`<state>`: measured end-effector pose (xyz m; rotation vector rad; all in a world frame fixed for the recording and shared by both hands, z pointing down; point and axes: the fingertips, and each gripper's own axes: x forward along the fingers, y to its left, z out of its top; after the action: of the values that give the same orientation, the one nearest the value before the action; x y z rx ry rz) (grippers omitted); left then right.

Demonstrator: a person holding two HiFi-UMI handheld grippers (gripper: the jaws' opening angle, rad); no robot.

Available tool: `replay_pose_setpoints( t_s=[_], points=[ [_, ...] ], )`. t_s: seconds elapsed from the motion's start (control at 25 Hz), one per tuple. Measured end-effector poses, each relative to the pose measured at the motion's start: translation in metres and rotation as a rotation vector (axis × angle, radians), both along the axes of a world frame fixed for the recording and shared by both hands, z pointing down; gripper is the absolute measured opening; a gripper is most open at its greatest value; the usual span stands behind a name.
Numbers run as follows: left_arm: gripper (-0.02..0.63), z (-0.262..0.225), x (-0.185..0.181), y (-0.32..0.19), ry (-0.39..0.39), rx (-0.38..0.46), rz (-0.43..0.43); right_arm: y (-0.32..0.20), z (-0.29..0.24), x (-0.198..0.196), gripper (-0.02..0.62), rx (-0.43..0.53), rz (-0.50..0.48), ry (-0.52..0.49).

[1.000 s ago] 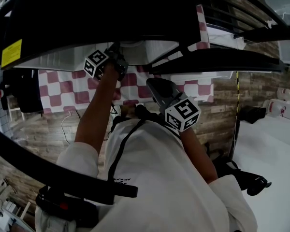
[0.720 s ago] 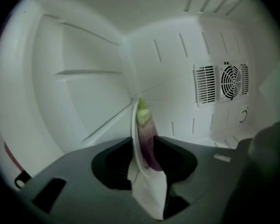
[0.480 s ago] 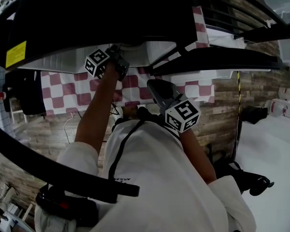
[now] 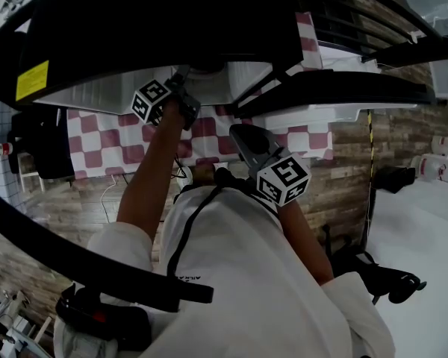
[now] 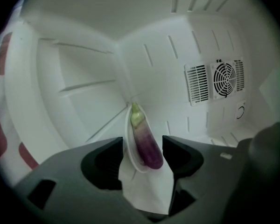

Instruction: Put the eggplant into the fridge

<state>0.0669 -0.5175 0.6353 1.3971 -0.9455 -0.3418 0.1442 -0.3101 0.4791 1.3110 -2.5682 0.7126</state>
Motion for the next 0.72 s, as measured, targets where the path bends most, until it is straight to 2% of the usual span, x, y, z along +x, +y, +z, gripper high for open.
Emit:
replay_pose_setpoints(
  t_s=[0.2, 0.4, 0.72],
  points=[
    [0.198, -0.016, -0.006, 0.017, -0.007, 0.031, 0.031, 0.001, -0.007, -0.002, 0.006, 0.027, -0.003, -0.008],
    [0.086, -0.037, -0.019, 0.038, -0.045, 0.083, 0.059, 0.000, -0.012, -0.003, 0.006, 0.050, 0.018, -0.034],
    [0.033, -0.077, -0.042, 0.061, -0.068, 0.167, 0.093, -0.001, -0.023, -0.011, 0.006, 0.088, 0.033, -0.061]
  ],
)
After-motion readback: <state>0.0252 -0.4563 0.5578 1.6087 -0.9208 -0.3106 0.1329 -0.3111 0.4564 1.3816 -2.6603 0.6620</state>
